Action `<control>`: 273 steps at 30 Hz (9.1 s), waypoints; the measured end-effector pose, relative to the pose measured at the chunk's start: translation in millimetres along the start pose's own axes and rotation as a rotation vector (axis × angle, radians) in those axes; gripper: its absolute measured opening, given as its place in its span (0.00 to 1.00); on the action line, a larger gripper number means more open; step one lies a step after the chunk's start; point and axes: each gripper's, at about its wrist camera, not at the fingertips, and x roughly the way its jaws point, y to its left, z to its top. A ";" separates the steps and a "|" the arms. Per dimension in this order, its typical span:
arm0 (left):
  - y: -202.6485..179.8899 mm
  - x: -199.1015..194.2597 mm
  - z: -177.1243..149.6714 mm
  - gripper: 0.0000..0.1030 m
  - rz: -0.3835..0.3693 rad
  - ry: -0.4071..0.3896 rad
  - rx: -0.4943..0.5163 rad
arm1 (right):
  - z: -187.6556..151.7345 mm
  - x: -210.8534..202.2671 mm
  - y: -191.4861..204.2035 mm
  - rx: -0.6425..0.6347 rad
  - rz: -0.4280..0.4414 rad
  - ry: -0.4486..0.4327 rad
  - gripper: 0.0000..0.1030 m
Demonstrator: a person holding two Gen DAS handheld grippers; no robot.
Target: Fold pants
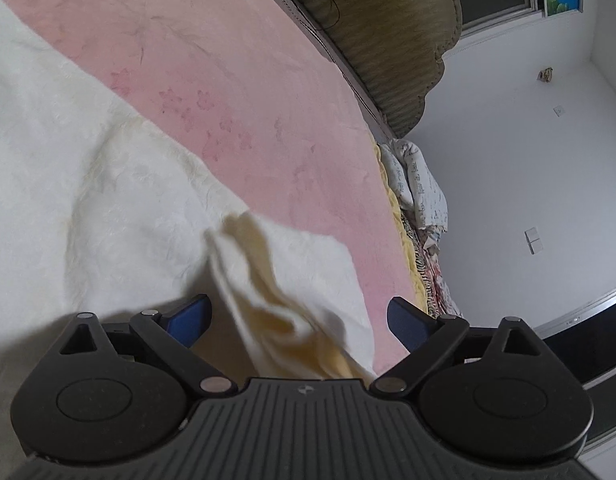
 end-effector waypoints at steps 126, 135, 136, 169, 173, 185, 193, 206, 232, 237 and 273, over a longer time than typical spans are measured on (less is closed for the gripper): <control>33.5 -208.2 -20.5 0.22 0.468 -0.265 0.304 | 17.6 21.2 -4.3 0.472 0.218 0.156 0.09; -28.9 -122.0 -15.6 0.52 0.496 -0.209 0.588 | -10.3 -18.5 -36.3 0.472 0.142 0.146 0.44; -32.2 -108.5 -17.2 0.52 0.490 -0.192 0.602 | -10.8 -20.6 -37.9 0.488 0.159 0.132 0.44; -12.3 -53.5 -22.5 0.66 0.649 -0.184 0.625 | 14.4 -2.6 -25.0 0.490 0.367 0.168 0.45; -9.2 -63.6 -27.7 0.69 0.664 -0.195 0.622 | 36.5 15.0 -17.2 0.539 0.344 0.086 0.72; 3.1 -81.7 -51.7 0.82 0.757 -0.265 0.678 | 20.6 41.0 29.5 0.437 0.304 0.212 0.77; 6.8 -88.4 -62.8 0.85 0.761 -0.285 0.700 | 21.8 36.3 36.2 0.431 0.276 0.217 0.77; 24.7 -107.7 -66.0 1.00 0.735 -0.306 0.612 | 4.7 30.1 39.6 0.466 0.246 0.134 0.86; 31.1 -137.7 -77.8 0.99 0.794 -0.331 0.585 | 32.8 62.5 53.1 0.560 0.141 0.183 1.00; 31.6 -138.4 -78.3 0.99 0.784 -0.334 0.576 | 21.2 48.2 47.7 0.455 -0.002 0.219 1.00; 48.7 -179.2 -69.1 1.00 0.895 -0.414 0.480 | 41.3 67.6 70.6 0.461 0.153 0.204 1.00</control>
